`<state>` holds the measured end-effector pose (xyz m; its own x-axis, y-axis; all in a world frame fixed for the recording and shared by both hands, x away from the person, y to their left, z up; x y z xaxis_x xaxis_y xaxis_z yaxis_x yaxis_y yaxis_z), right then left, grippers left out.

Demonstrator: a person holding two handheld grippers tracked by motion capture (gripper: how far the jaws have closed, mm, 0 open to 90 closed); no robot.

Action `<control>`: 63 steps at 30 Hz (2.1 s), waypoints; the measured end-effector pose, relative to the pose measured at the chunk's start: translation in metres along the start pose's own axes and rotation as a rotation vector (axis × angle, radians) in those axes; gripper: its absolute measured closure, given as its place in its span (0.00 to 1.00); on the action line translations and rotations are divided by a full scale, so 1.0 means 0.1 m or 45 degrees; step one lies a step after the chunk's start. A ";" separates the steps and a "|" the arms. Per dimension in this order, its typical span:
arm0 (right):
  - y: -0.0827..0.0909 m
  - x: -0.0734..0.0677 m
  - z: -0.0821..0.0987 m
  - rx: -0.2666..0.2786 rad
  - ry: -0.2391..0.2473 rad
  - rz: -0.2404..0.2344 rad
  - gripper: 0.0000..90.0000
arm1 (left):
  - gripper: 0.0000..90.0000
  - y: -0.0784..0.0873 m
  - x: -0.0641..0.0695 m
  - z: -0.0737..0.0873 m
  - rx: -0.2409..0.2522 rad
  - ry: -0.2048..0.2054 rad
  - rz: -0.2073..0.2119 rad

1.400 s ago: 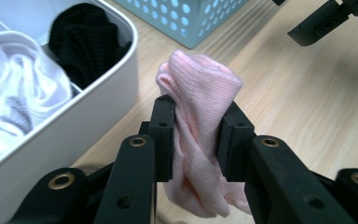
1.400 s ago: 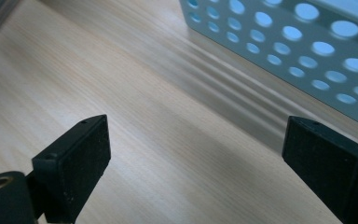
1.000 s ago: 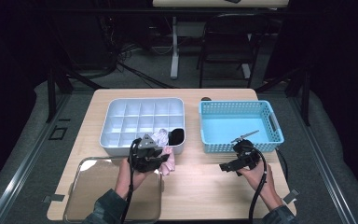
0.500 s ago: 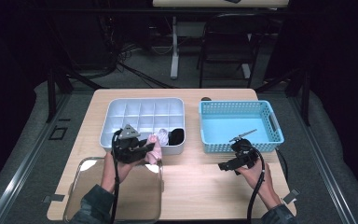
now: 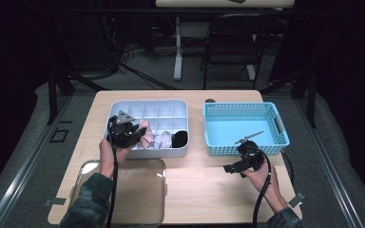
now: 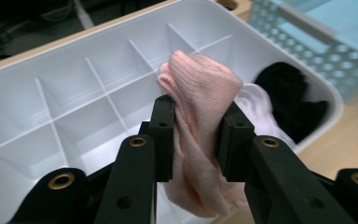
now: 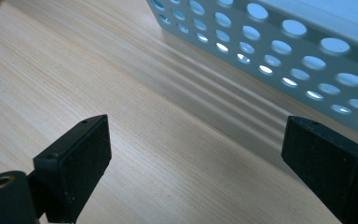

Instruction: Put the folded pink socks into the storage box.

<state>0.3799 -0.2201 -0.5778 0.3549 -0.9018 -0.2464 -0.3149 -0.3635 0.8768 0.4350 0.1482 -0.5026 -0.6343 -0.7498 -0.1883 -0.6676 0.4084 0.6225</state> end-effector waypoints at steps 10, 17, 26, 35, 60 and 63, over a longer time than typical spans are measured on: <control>0.01 0.01 0.00 -0.009 0.010 0.000 0.09 | 0.79 -0.39 -0.02 0.10 -0.143 -0.104 -0.146; 0.01 -0.01 0.00 -0.007 0.015 -0.009 0.09 | 0.79 -0.51 0.04 0.18 -0.189 -0.122 -0.153; 0.01 0.00 0.00 -0.018 0.015 -0.004 0.09 | 0.78 -0.56 0.06 0.23 -0.257 -0.154 -0.138; 0.00 0.00 0.01 -0.020 0.009 -0.005 0.09 | 0.58 -0.51 0.04 0.25 -0.287 -0.096 -0.047; -0.02 -0.01 0.02 -0.040 0.012 -0.004 0.10 | 0.80 -0.58 0.01 0.26 -0.428 0.056 0.135; -0.02 -0.01 0.01 -0.036 0.004 -0.016 0.10 | 0.74 -0.56 0.00 0.23 -0.445 0.026 0.108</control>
<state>0.3791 -0.2182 -0.5799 0.3618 -0.8964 -0.2561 -0.2854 -0.3680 0.8850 0.4635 0.1375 -0.5547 -0.6714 -0.7326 -0.1117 -0.4372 0.2699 0.8579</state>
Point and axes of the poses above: each handheld gripper's, and its own axes: y roughly backward along the jaws, z roughly out of its underside, x roughly to its right, the point moved 6 cm from there along -y, roughly forward along the jaws, and after that the axes turned 11 degrees about -y, right-handed, at the moved point
